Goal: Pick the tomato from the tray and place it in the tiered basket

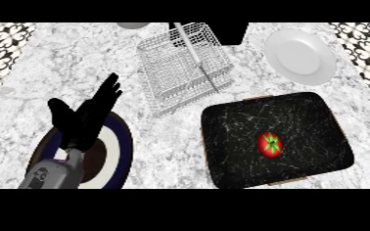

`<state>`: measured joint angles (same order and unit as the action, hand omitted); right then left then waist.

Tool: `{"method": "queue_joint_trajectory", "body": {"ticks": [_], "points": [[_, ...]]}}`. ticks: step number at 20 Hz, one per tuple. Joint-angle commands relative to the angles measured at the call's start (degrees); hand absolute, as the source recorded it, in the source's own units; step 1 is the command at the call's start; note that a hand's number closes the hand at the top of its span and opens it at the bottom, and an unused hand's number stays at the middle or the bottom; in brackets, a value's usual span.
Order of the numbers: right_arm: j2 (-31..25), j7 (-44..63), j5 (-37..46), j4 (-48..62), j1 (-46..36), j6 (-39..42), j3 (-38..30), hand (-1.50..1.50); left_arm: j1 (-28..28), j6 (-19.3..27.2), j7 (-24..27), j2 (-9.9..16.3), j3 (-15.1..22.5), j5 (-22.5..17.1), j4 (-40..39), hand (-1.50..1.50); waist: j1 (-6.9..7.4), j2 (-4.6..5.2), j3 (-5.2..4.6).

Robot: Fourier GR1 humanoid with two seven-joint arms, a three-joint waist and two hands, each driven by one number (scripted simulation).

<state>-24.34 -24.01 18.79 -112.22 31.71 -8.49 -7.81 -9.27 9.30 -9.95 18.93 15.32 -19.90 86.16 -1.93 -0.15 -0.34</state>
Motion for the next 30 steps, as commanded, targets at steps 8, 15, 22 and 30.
{"method": "queue_joint_trajectory", "body": {"ticks": [8,15,22,30], "points": [[9.2,32.9,31.0,-22.8,6.5,1.7,23.3,-1.5,0.4,-1.3,1.1,-2.5,0.5,1.1,-1.0,0.0,2.05,0.23,0.22],[14.4,47.6,48.3,-14.2,-3.1,5.5,31.0,-1.5,-0.1,-1.6,0.3,-2.6,-0.4,2.5,-1.1,0.0,2.25,0.21,0.27],[15.1,48.6,46.3,-8.6,-5.2,7.7,30.2,-1.5,1.1,-3.6,-1.0,-3.5,-2.5,4.0,0.0,0.0,1.9,0.13,0.35],[17.7,53.1,52.9,-7.4,-4.8,4.4,33.9,-1.5,-2.2,-9.3,0.5,-3.6,-8.0,2.8,-5.9,0.0,1.57,0.14,0.33]]}}
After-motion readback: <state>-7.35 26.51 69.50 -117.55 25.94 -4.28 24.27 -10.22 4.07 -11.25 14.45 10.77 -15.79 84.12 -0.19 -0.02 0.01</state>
